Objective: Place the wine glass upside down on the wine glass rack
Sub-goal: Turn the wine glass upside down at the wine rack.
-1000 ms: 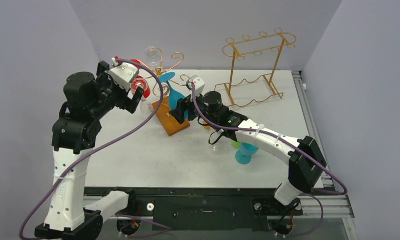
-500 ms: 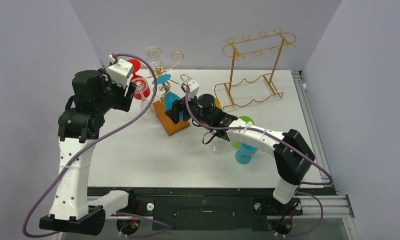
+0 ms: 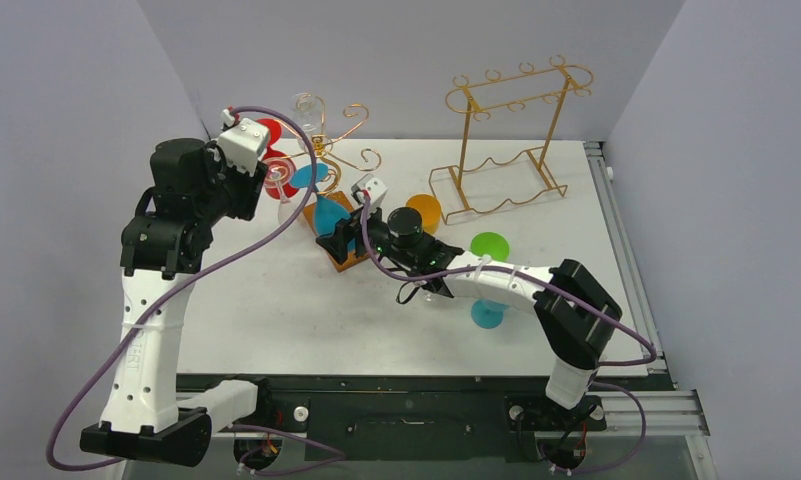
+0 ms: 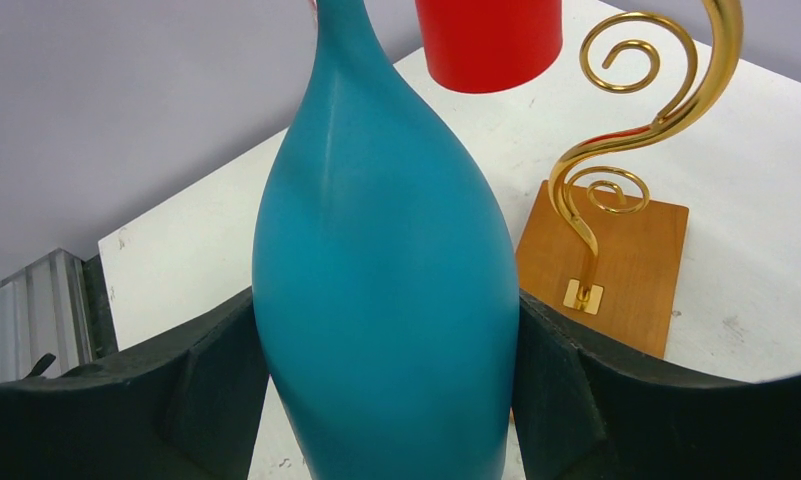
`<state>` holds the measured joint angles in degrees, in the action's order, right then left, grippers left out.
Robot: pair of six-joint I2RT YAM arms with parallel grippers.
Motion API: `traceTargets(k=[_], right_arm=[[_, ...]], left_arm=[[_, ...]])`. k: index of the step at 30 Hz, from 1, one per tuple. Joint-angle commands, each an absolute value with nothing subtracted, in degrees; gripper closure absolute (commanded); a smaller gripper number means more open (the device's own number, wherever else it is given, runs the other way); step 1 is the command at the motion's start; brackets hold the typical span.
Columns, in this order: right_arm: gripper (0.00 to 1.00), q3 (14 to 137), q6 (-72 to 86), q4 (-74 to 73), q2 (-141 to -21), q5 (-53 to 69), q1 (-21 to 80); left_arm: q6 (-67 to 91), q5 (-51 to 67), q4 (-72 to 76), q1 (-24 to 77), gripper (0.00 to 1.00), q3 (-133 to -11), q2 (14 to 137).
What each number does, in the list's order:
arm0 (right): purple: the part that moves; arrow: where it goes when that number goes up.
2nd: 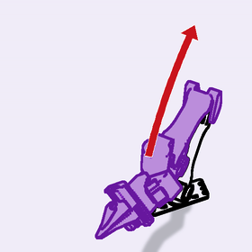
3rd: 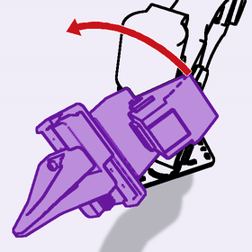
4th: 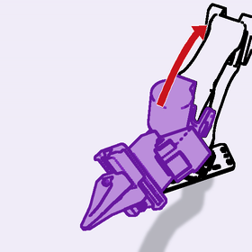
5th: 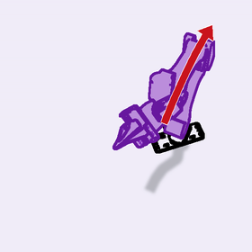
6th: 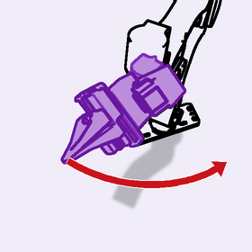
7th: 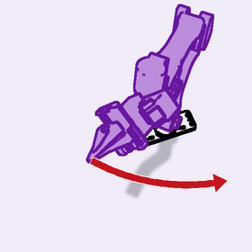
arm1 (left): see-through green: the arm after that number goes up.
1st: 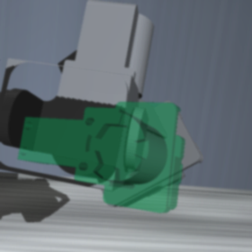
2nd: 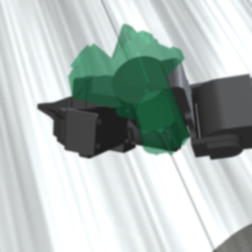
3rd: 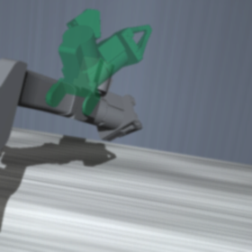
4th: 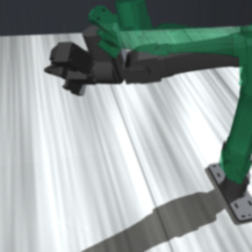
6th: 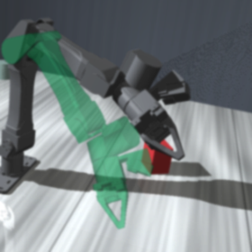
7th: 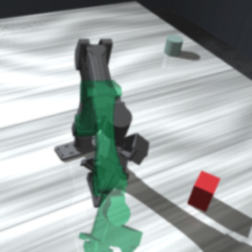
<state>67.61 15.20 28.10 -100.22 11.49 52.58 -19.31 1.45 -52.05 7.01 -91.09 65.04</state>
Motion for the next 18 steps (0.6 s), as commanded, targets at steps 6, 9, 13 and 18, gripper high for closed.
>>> traceTargets(k=[6, 9, 13, 18], right_arm=[[0.46, 61.64, 16.11, 43.42, -98.09, 12.72, 53.34], [0.46, 59.48, 16.41, 47.17, -97.58, 12.52, 53.43], [0.46, 57.58, 18.03, 51.47, -97.62, 10.79, 53.34], [0.45, 56.88, 20.11, 54.27, -98.94, 8.72, 53.34]], left_arm=[[-21.65, 0.44, -50.11, 6.76, 0.6, -91.1, 66.32], [-21.71, -0.84, -50.25, 6.77, 0.61, -91.46, 66.62], [-21.49, -1.22, -50.62, 6.77, 0.61, -92.44, 66.8], [-21.88, -1.84, -51.75, 6.71, 0.61, -94.41, 67.01]])
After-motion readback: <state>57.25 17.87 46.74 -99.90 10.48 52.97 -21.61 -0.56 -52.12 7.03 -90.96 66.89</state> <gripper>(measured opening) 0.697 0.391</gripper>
